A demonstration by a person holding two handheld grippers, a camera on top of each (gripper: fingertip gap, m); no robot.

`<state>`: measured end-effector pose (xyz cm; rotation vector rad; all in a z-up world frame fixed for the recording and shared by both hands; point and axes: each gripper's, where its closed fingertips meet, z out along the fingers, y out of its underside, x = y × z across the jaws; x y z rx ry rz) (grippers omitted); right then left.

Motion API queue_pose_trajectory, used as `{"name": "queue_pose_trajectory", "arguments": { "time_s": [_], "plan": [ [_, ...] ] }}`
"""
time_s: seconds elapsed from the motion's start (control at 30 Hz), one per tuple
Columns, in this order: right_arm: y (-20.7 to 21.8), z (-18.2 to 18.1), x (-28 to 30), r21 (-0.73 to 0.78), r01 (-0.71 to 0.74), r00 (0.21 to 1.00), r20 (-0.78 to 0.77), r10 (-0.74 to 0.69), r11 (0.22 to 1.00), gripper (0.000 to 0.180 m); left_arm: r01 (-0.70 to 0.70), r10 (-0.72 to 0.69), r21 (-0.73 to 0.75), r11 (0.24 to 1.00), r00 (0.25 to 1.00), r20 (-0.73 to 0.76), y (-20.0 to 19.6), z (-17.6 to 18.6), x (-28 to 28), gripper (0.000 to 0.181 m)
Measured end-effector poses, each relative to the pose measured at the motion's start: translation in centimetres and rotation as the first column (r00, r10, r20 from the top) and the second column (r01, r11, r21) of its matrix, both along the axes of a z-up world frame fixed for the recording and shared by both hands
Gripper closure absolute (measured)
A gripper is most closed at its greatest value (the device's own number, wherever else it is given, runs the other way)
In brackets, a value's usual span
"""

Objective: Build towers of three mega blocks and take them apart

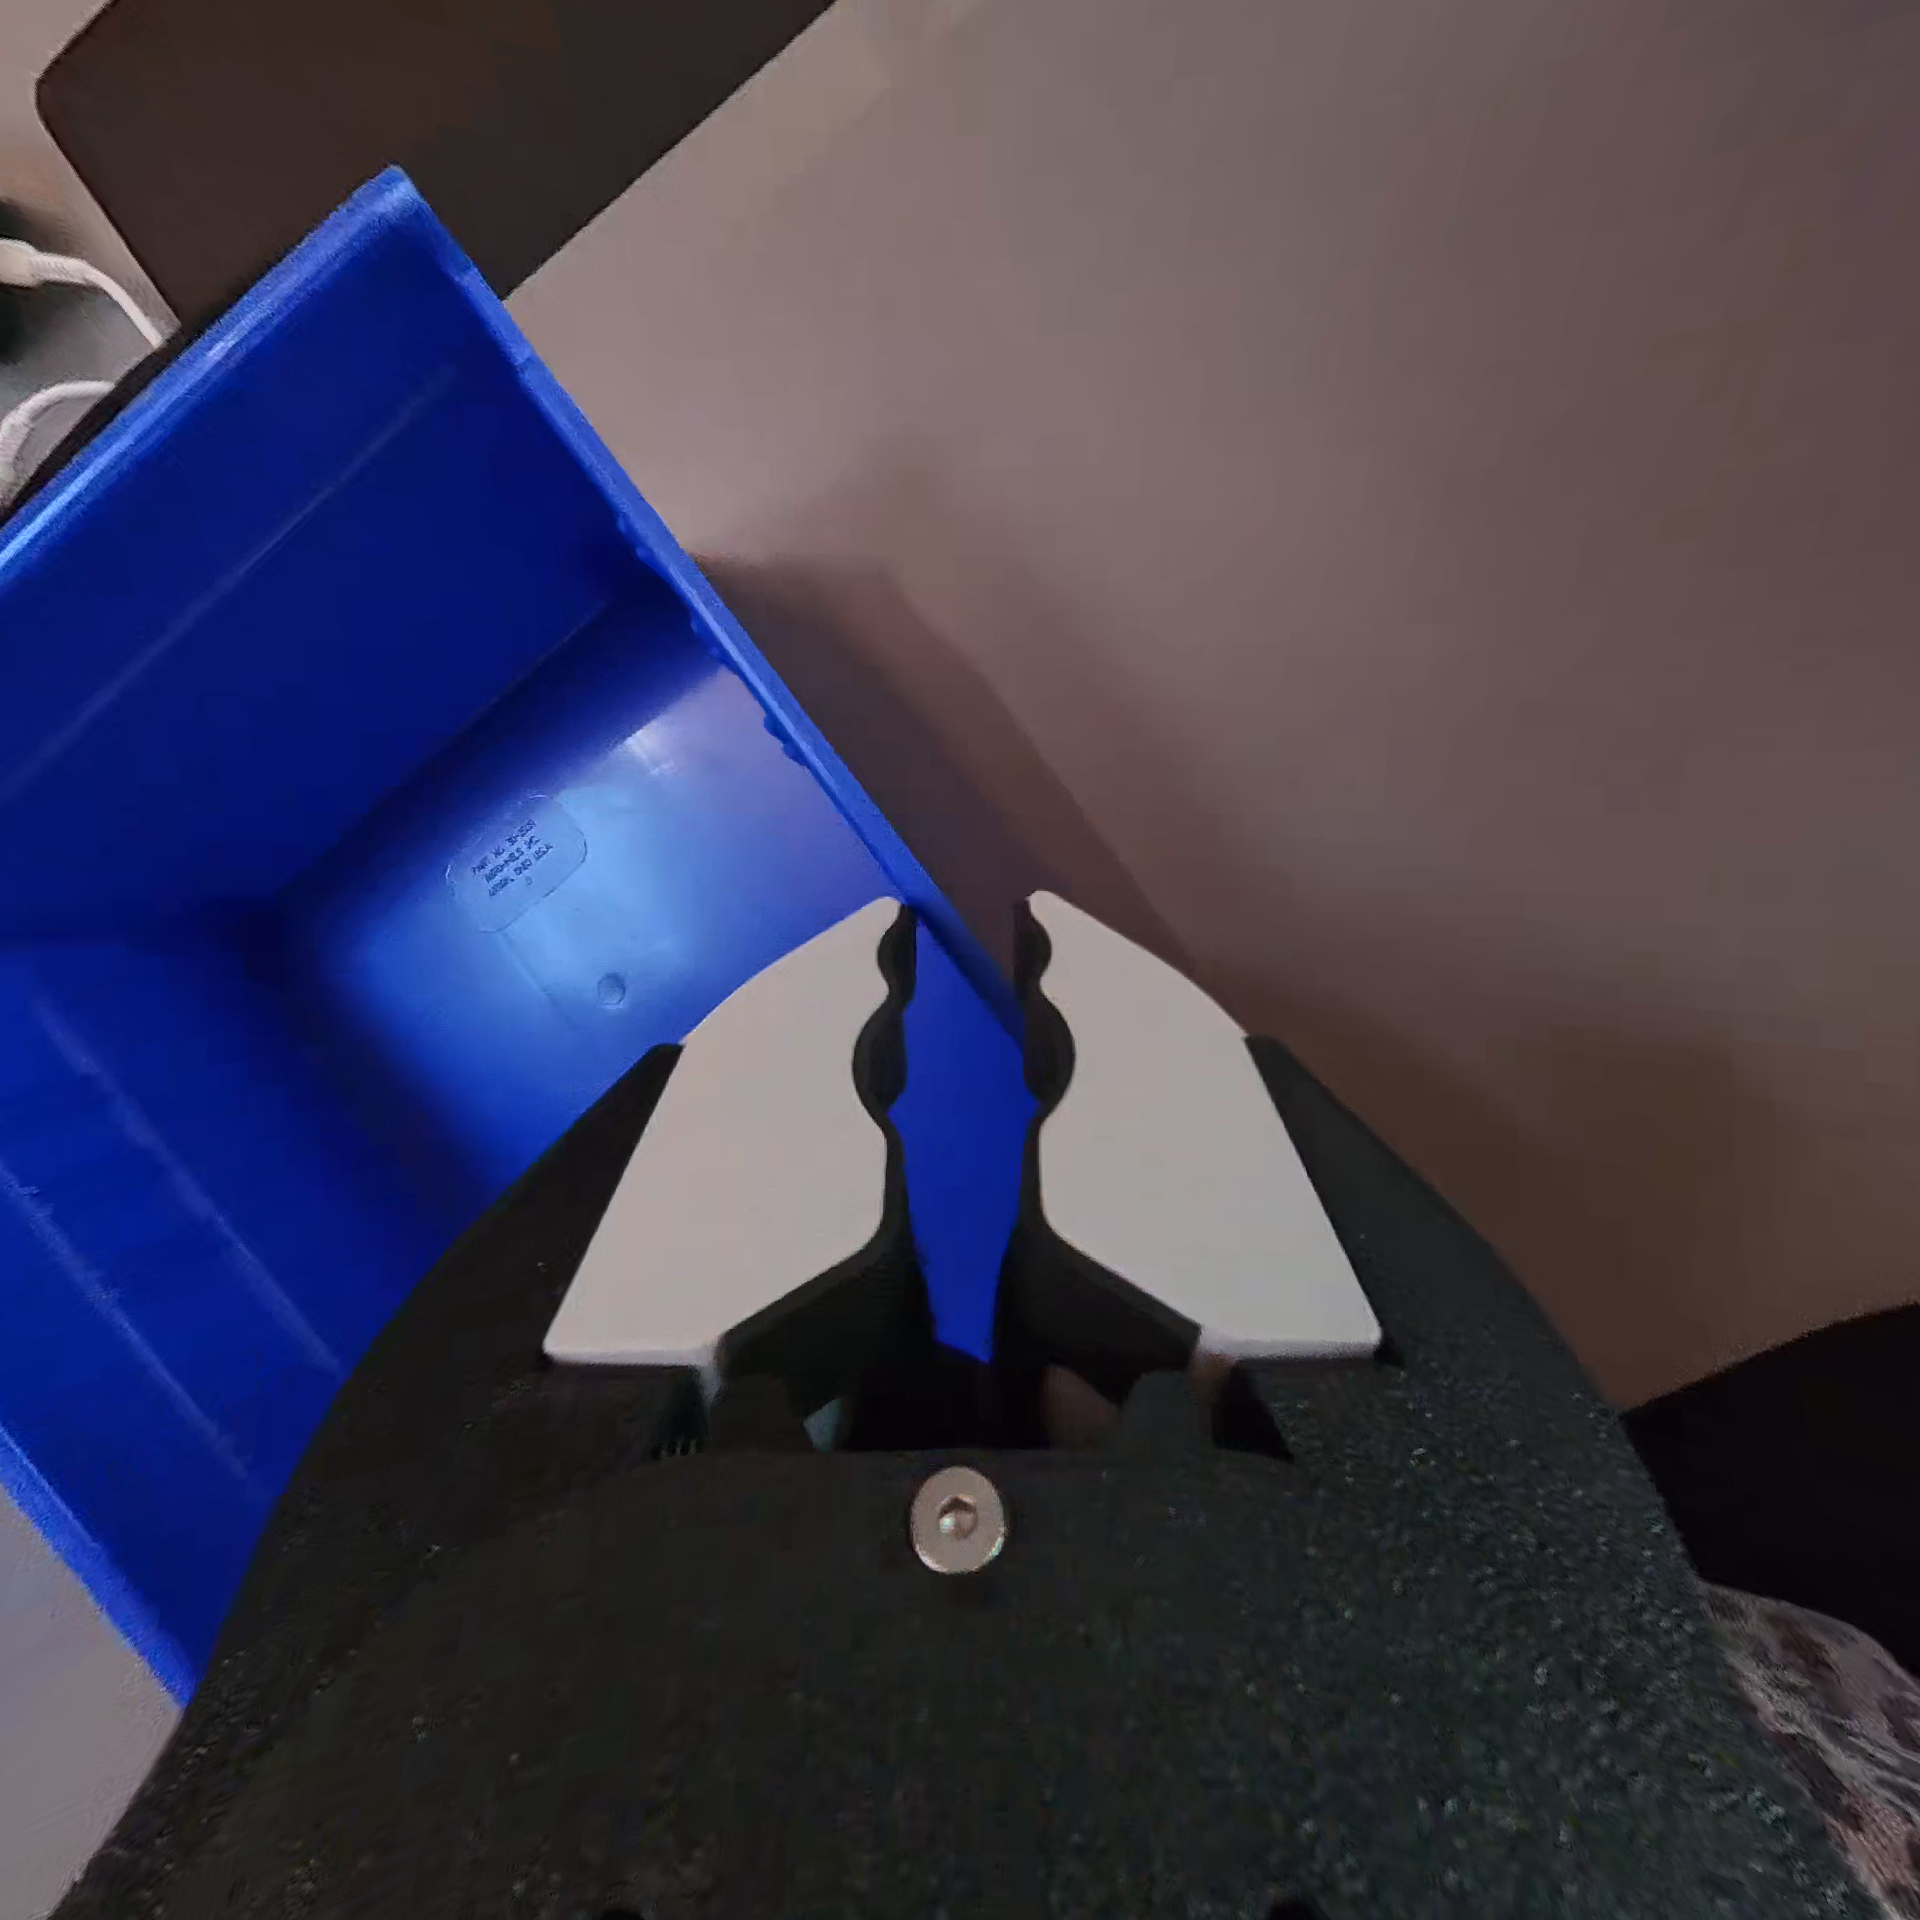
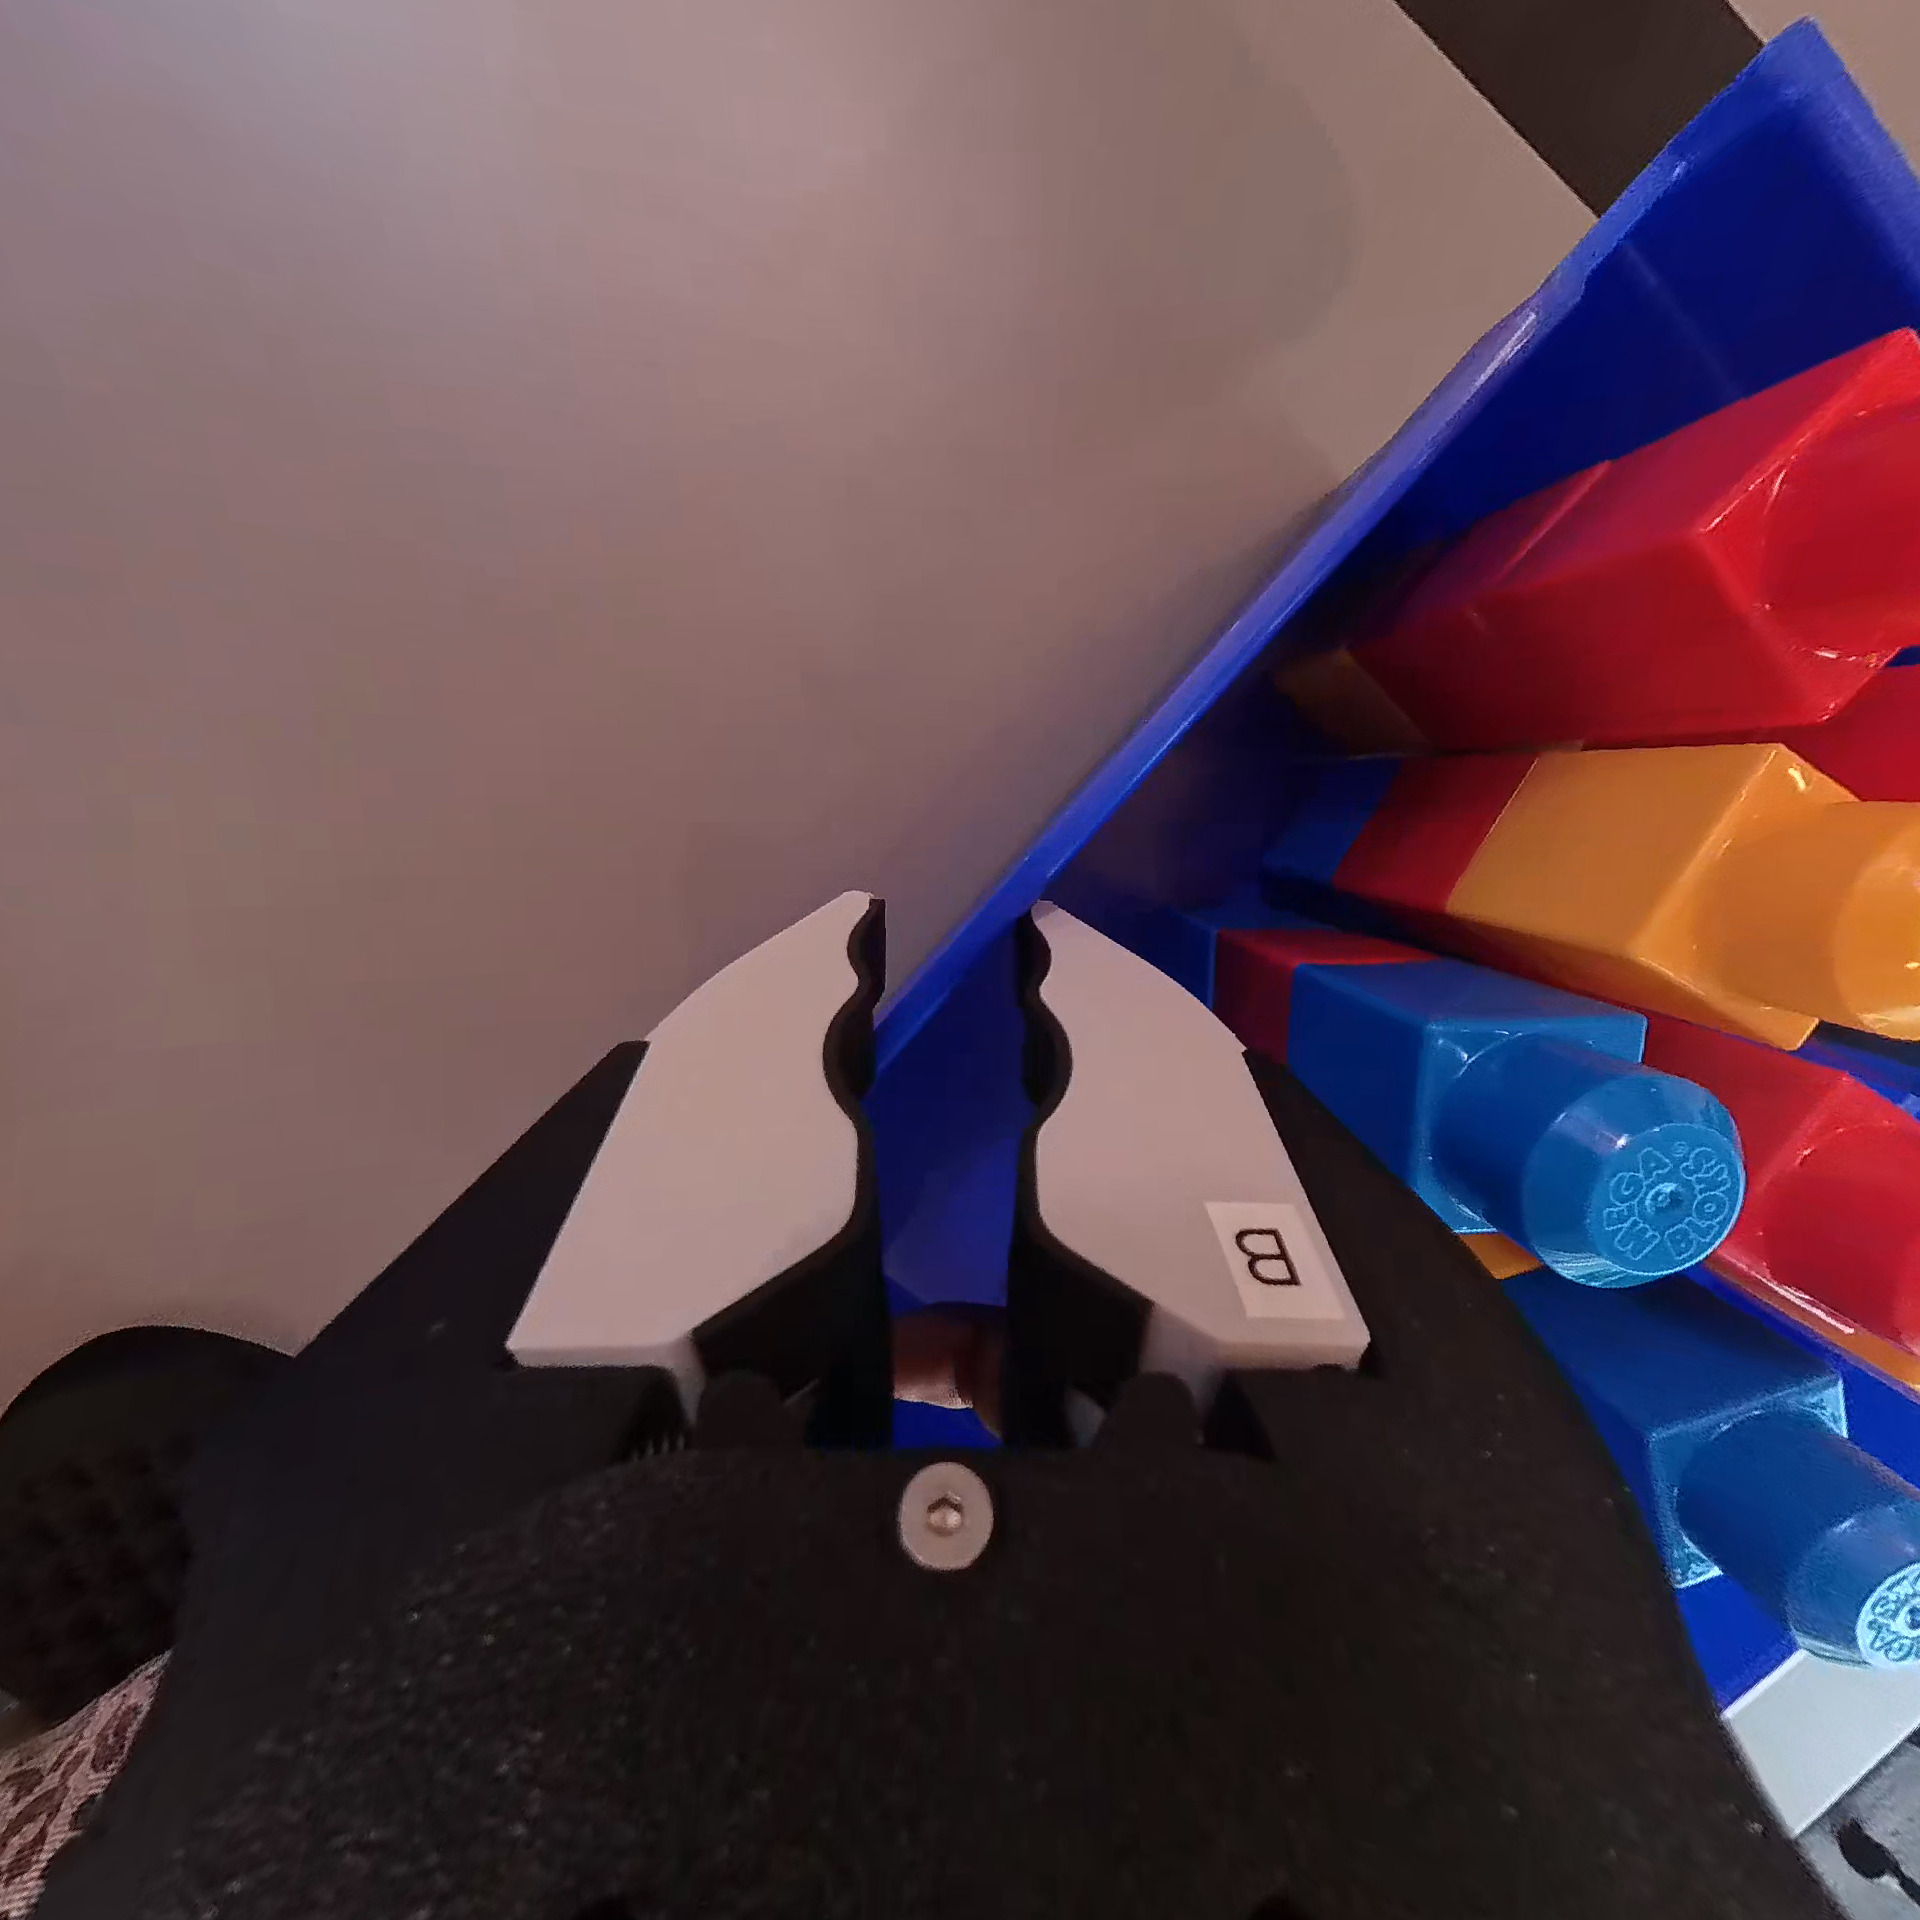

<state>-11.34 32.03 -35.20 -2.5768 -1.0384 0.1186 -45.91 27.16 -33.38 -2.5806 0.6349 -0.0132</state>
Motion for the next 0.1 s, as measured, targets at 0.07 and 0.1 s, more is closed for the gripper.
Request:
{"name": "queue_pose_trajectory", "arguments": {
  "time_s": [0.07,0.1],
  "plan": [
    [0.03,0.0,-0.24,0.002,-0.006,1.0,-0.003,0.006,1.0,0.156,0.013,-0.015,0.026,1.0,0.998,0.056,0.46,0.18,0.71,0.162],
    [0.04,0.0,-0.35,0.003,-0.009,1.0,-0.002,0.009,1.0,0.156,0.023,-0.025,0.027,0.999,0.996,0.081,0.58,0.12,1.14,0.161]
  ]
}}
